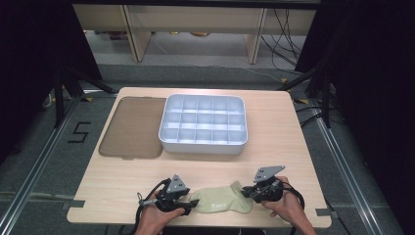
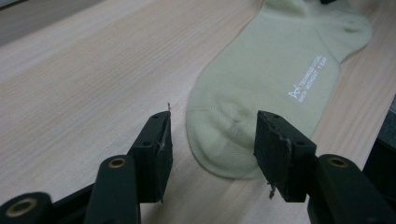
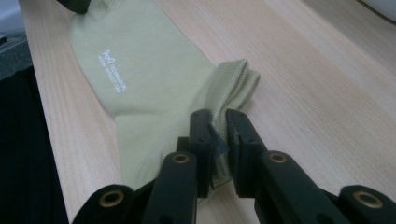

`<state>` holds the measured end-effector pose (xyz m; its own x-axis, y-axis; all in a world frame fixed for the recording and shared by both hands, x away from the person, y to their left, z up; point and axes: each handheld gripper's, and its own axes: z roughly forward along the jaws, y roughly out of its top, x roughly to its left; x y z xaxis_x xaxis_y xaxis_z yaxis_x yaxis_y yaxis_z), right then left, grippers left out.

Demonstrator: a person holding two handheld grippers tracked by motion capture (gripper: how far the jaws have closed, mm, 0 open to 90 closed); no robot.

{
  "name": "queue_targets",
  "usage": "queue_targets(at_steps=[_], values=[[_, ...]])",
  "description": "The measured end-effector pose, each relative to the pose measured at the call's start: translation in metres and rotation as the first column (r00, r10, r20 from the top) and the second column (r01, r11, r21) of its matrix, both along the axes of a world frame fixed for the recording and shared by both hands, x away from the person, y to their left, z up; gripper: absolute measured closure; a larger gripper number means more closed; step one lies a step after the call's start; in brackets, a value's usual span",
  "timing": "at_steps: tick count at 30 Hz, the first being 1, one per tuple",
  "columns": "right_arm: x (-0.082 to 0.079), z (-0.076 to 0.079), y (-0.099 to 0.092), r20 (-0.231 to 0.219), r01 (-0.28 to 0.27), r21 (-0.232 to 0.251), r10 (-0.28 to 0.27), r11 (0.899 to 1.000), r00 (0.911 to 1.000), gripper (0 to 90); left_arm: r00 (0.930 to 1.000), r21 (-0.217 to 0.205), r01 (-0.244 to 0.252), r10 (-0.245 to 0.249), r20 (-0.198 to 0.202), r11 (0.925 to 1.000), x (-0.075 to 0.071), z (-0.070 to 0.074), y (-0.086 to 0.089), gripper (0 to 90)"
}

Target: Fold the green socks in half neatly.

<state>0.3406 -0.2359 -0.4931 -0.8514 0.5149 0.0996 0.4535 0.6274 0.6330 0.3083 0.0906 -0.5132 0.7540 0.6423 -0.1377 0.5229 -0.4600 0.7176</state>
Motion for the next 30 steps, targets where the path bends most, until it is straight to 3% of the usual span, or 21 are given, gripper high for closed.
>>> queue_targets(at_steps=[2, 6, 12, 13, 14, 16, 18, 19, 26, 28, 30], values=[[0.0, -0.001, 0.0, -0.002, -0.001, -0.002, 0.001, 1.0, 1.0, 81.3, 1.0, -0.011, 0.002, -0.002, -0.001, 0.9999, 0.0, -0.001, -0.001, 45.5], [-0.001, -0.003, 0.001, -0.01, 0.005, 0.002, -0.005, 1.0, 0.9999, 81.2, 1.0, 0.011, 0.003, -0.003, 0.003, 0.9999, 0.002, -0.001, -0.003, 42.1], [-0.001, -0.003, 0.002, 0.0, -0.005, -0.024, 0.005, 1.0, 1.0, 81.0, 0.9997, 0.03, 0.012, -0.013, 0.022, 0.9995, -0.001, 0.0, -0.008, 53.6], [-0.001, -0.003, 0.002, 0.001, -0.008, -0.022, 0.008, 1.0, 1.0, 81.0, 0.9999, 0.009, 0.009, -0.009, 0.013, 0.9999, -0.002, -0.001, -0.009, 57.8], [-0.001, -0.003, 0.002, -0.001, -0.007, -0.023, 0.007, 1.0, 1.0, 81.0, 0.9992, 0.022, 0.03, -0.031, 0.028, 0.9993, -0.001, -0.001, -0.008, 62.6], [-0.001, -0.003, 0.001, -0.001, -0.011, -0.026, 0.011, 1.0, 0.9999, 81.0, 0.9994, 0.007, 0.026, -0.026, 0.022, 0.9996, -0.001, -0.001, -0.008, 70.9], [-0.001, -0.004, 0.002, 0.012, 0.002, -0.021, -0.002, 1.0, 0.9999, 81.0, 0.9995, -0.037, 0.03, -0.03, 0.011, 0.9988, -0.003, -0.003, -0.008, 79.0], [-0.001, -0.005, 0.002, 0.017, -0.005, -0.022, 0.006, 1.0, 0.9998, 80.9, 0.9995, -0.034, 0.026, -0.025, 0.021, 0.9991, -0.003, -0.003, -0.008, 81.0], [-0.003, -0.005, 0.003, 0.006, -0.001, -0.026, 0.001, 1.0, 1.0, 80.2, 0.9984, -0.06, 0.04, -0.037, 0.042, 0.9974, -0.005, 0.007, -0.009, 83.0], [-0.002, -0.006, 0.003, 0.012, -0.004, -0.016, 0.004, 1.0, 0.9999, 80.0, 0.9973, -0.047, 0.055, -0.053, 0.051, 0.9974, -0.004, 0.009, -0.008, 83.1], [-0.003, -0.007, 0.004, 0.008, 0.018, -0.006, -0.018, 1.0, 0.9998, 79.7, 0.9976, -0.072, 0.056, -0.052, 0.046, 0.9958, -0.006, 0.015, -0.01, 83.1]])
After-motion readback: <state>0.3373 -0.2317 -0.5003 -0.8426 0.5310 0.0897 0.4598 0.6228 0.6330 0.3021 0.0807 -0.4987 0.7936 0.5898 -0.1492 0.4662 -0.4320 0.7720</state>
